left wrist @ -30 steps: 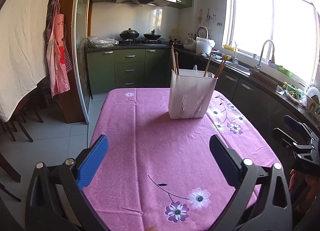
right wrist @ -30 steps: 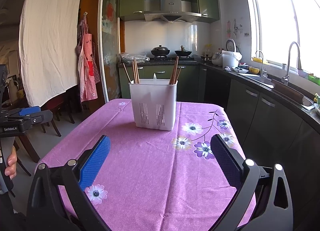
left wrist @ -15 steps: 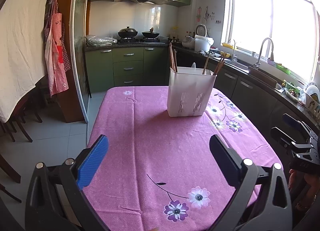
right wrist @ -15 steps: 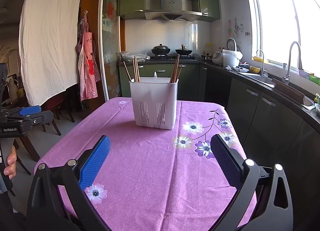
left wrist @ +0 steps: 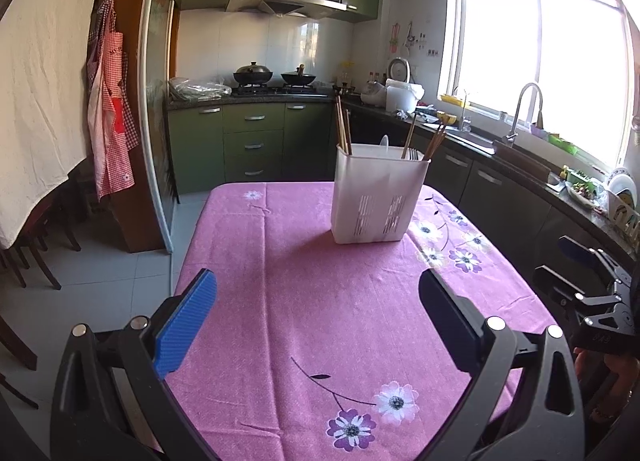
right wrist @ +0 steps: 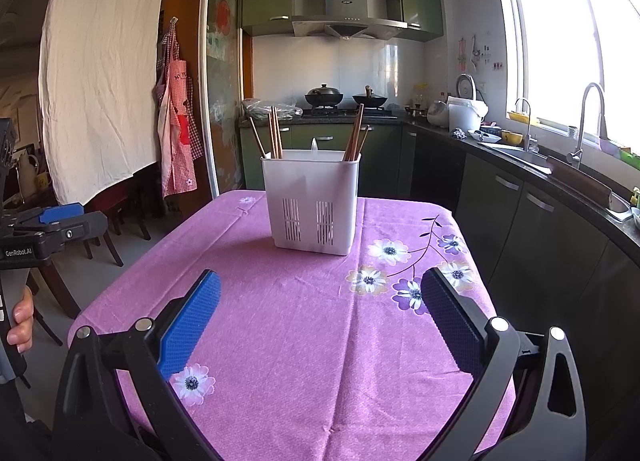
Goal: Organize utensils
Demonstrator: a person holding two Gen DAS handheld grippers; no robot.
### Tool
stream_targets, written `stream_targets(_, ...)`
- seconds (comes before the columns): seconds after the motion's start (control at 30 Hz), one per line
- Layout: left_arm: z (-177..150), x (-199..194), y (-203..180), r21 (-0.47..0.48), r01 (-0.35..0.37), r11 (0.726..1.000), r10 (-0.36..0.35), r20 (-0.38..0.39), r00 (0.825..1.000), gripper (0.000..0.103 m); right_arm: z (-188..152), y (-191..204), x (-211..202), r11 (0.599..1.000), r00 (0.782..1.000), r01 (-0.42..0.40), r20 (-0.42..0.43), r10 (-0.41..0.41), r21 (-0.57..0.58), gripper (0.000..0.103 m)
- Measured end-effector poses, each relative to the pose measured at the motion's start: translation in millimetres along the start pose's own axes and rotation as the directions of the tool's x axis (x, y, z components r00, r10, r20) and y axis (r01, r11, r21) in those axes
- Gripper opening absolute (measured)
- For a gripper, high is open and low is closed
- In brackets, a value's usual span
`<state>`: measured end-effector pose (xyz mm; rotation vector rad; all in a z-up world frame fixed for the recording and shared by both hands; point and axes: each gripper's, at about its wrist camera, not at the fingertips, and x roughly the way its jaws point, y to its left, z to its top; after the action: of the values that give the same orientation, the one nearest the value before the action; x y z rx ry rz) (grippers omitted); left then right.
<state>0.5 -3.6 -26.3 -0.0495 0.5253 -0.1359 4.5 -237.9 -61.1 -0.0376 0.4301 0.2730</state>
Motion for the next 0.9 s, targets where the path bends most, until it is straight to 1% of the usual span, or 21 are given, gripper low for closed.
stream_targets(0.13, 2, 2, 0, 0.01, 0.025, 1.0, -0.025, 0.007, 1.0, 0.096, -1, -1, 2, 1.0, 1.0, -0.004, -0.006, 0.004, 0.0, 0.098)
stream_targets(0.23, 4, 2, 1, 0.011, 0.079, 0.997, -0.079, 0.032, 0.996, 0.096, -1, -1, 2, 1.0, 1.0, -0.005, -0.008, 0.005, 0.002, 0.098)
stream_targets(0.3, 7, 4, 2, 0.003, 0.106, 0.994, -0.106, 0.025, 0.994, 0.096, 0, -1, 3, 1.0, 1.0, -0.007, -0.01, 0.007, 0.004, 0.098)
stream_targets(0.4, 7, 9, 2, -0.002, 0.098, 0.995, -0.098, 0.01, 0.995, 0.096, 0, -1, 4, 1.0, 1.0, -0.012, -0.014, 0.012, 0.007, 0.098)
stream_targets(0.47, 8, 9, 1, -0.002, 0.07, 0.998, -0.07, 0.021, 0.997, 0.096, 0, -1, 5, 1.0, 1.0, -0.013, -0.017, 0.013, 0.007, 0.098)
stream_targets(0.5, 7, 9, 1, -0.001, 0.073, 0.997, -0.073, 0.018, 0.997, 0.096, -1, -1, 6, 1.0, 1.0, -0.013, -0.018, 0.013, 0.008, 0.098)
stream_targets(0.57, 8, 10, 1, -0.003, 0.112, 0.994, -0.112, 0.006, 0.994, 0.096, -1, -1, 6, 1.0, 1.0, -0.016, -0.02, 0.016, 0.011, 0.098)
stream_targets(0.6, 7, 11, 1, -0.001, 0.121, 0.993, -0.121, -0.001, 0.993, 0.096, -1, -1, 7, 1.0, 1.0, -0.019, -0.021, 0.019, 0.013, 0.098)
stream_targets(0.67, 7, 17, 0, -0.003, 0.095, 0.995, -0.095, -0.039, 0.995, 0.096, -1, -1, 7, 1.0, 1.0, -0.019, -0.024, 0.019, 0.012, 0.098)
stream_targets(0.73, 6, 29, 2, -0.02, 0.052, 0.998, -0.054, -0.111, 0.992, 0.096, -1, -1, 8, 1.0, 0.999, -0.02, -0.026, 0.02, 0.013, 0.098)
stream_targets(0.77, 5, 33, 2, -0.015, 0.028, 0.999, -0.03, -0.12, 0.992, 0.096, -1, -1, 8, 1.0, 0.999, -0.02, -0.027, 0.021, 0.014, 0.098)
stream_targets(0.83, 3, 37, 3, -0.008, -0.053, 0.999, 0.052, -0.124, 0.991, 0.096, 0, -3, 8, 1.0, 0.999, -0.02, -0.028, 0.02, 0.016, 0.098)
stream_targets(0.9, 1, 40, 7, -0.001, -0.081, 0.997, 0.081, -0.126, 0.989, 0.096, 0, -4, 9, 1.0, 0.999, -0.017, -0.03, 0.017, 0.017, 0.098)
